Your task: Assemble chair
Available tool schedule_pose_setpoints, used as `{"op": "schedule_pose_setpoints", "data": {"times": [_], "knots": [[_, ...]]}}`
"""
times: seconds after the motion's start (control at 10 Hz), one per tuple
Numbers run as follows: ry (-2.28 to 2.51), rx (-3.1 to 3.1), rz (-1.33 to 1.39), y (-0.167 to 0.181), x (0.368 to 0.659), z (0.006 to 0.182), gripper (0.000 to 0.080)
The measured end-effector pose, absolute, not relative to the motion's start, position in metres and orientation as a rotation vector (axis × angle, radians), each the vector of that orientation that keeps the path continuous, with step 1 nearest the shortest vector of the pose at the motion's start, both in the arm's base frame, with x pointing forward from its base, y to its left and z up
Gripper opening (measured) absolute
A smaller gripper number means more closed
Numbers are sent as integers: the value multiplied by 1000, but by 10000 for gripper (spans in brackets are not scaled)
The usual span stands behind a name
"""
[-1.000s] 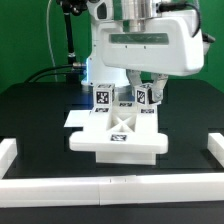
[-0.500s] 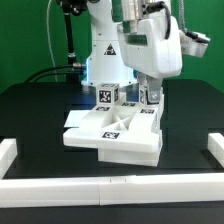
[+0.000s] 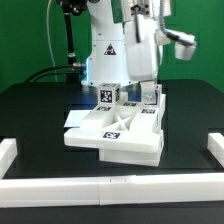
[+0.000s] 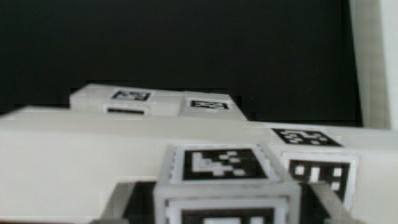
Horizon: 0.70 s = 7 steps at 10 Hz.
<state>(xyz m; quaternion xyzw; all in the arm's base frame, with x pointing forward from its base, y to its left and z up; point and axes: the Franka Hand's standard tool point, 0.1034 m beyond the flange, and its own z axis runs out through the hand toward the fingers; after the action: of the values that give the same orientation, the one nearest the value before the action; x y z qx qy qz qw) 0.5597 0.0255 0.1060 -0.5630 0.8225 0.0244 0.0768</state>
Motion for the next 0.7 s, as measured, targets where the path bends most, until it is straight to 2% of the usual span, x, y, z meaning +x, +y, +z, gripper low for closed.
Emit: {"op": "schedule_pose_setpoints", "data": {"times": [0.5, 0.7], "knots": [[2698, -1242, 124, 32, 562, 106, 274], [2689, -1260, 123, 32, 562, 106, 274]]}}
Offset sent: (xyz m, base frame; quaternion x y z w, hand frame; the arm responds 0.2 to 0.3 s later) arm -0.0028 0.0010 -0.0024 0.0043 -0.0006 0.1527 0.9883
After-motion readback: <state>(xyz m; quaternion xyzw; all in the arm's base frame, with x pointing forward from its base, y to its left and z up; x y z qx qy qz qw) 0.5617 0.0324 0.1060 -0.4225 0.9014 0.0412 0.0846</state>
